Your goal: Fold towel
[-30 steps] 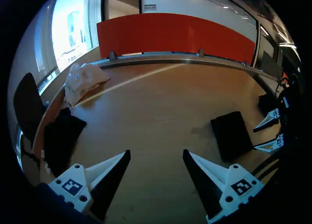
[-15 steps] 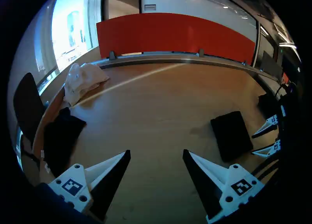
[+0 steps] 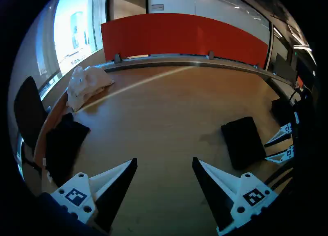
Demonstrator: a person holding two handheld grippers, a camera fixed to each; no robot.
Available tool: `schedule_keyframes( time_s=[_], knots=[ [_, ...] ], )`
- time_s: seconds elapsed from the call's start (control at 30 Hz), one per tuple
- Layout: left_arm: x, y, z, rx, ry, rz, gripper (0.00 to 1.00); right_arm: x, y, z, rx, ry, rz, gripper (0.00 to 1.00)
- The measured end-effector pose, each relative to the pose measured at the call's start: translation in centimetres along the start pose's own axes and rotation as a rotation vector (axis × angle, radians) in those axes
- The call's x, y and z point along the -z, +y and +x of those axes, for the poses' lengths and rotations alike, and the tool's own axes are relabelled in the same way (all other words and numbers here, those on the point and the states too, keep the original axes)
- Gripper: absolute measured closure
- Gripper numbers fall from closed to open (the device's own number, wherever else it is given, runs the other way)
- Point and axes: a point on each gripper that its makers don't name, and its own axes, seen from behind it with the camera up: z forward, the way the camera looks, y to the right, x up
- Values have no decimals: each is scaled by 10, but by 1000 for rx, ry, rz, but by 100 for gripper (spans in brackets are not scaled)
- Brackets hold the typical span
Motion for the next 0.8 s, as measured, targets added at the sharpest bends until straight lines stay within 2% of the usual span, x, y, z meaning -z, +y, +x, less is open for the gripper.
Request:
schedule_keyframes(
  time_s=[0.1, 0.23, 0.43, 0.53, 0.8],
  knots=[
    [0, 0, 0, 0, 1, 1, 0, 0, -1, -1, -8, -3, 5, 57],
    [0, 0, 0, 2, 0, 1, 0, 0, 0, -2, -13, -3, 4, 64],
    [1, 1, 0, 1, 0, 2, 0, 0, 2, -3, -22, -6, -4, 65],
    [1, 1, 1, 1, 1, 2, 0, -1, 3, -4, -31, -12, -5, 74],
    [2, 2, 1, 0, 3, 2, 0, -1, 1, -6, -44, -27, 6, 81]
  ],
)
